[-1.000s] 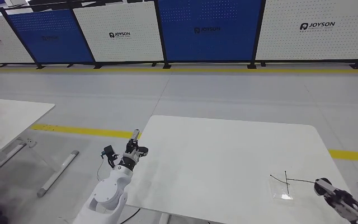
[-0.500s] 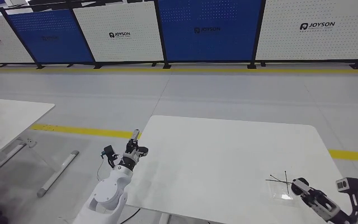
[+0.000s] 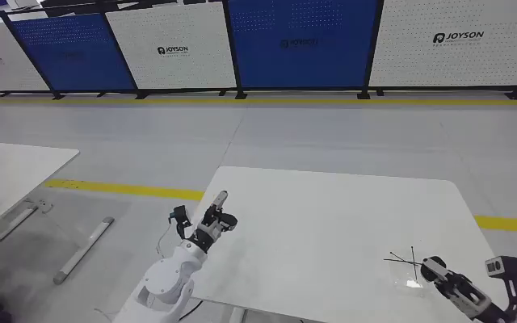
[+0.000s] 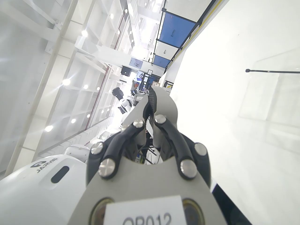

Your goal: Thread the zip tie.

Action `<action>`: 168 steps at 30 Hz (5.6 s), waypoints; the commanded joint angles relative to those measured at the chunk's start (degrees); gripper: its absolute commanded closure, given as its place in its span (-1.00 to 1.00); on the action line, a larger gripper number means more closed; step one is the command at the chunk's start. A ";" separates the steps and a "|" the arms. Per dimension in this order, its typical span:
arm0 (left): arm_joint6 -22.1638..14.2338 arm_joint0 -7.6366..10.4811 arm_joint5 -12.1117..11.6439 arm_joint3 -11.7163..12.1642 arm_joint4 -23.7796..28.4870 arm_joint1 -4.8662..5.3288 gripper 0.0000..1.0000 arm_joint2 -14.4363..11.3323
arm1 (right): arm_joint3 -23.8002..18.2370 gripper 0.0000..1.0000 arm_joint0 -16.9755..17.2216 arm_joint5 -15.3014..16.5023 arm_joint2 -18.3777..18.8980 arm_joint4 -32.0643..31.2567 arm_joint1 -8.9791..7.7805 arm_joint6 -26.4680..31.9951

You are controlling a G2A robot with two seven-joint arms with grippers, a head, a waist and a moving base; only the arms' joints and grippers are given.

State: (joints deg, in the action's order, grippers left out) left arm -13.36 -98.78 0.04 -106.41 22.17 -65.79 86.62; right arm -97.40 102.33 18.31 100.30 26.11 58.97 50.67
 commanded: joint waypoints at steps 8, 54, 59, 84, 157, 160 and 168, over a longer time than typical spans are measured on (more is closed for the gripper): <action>-6.50 1.15 2.26 1.73 -3.67 0.10 -1.00 -4.37 | 0.00 1.00 0.00 0.00 0.00 0.00 0.00 0.00; -17.29 3.04 -8.99 4.65 3.23 -0.23 -1.00 -12.94 | -8.07 1.00 -2.69 0.89 -22.11 -5.41 4.01 -20.60; -10.75 4.96 -10.50 7.16 0.51 -0.99 -1.00 -16.69 | -7.97 1.00 -3.33 1.03 -24.31 -6.37 4.49 -23.45; -7.25 7.47 -12.07 8.23 2.61 -1.97 -1.00 -21.50 | -9.33 1.00 -6.44 -2.52 -32.48 -15.87 5.72 -28.13; -6.26 8.56 -11.63 6.89 3.94 -2.48 -0.80 -25.26 | -7.16 1.00 -9.05 -8.86 -36.68 -22.31 7.09 -37.25; -6.79 8.80 -11.85 7.15 5.44 -2.49 -0.16 -25.04 | -7.16 1.00 -9.05 -8.86 -36.68 -22.31 7.09 -37.25; -7.80 9.02 -11.43 7.42 6.56 -2.43 0.18 -25.05 | -7.16 1.00 -9.05 -8.86 -36.68 -22.31 7.09 -37.25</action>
State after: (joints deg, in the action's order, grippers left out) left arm -21.06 -89.74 -11.34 -98.97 28.61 -68.22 61.55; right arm -104.55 93.28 9.45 63.62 3.80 66.06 13.43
